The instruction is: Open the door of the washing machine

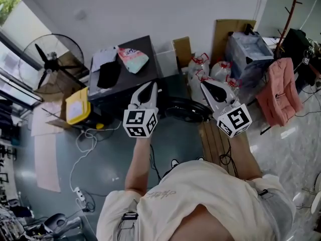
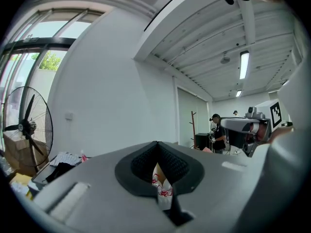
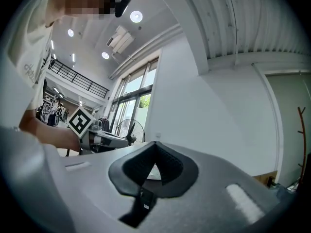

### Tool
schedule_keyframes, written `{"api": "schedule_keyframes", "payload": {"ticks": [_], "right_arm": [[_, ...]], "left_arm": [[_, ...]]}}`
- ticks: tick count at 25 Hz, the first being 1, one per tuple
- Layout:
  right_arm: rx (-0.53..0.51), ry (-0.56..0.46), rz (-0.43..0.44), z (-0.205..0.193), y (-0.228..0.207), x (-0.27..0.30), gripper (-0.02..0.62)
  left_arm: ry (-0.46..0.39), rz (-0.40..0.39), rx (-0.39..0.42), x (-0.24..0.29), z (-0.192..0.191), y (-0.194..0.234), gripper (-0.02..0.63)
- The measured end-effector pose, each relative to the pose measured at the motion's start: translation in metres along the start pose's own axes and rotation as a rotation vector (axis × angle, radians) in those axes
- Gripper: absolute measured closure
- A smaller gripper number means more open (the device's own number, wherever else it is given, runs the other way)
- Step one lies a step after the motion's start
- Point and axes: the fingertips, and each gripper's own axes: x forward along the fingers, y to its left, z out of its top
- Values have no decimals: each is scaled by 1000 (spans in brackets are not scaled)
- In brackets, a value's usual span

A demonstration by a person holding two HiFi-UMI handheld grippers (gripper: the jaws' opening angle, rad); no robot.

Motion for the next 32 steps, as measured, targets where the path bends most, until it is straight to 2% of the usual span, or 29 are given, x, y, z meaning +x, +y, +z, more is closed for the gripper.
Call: {"api": "schedule_keyframes", "payload": {"ticks": [2,6,15,26,32], "right_arm": [[-14,10,2,-2,1,0,594],[-5,20,-15,-6,-4,-1,594],[25,68,0,-21,8,2,594],[76,82,-25,-35,19,-11,594],[84,103,-47,-43,12,-18,594]], "left_arm": [[-3,10,4,0,0,-1,591],[2,35,75,-3,1,-6,591],[21,35,48,-9,-8,1,591],[58,25,30,-20,-29,-3,591],[76,-11,23,-30,-34,-12,591]]}}
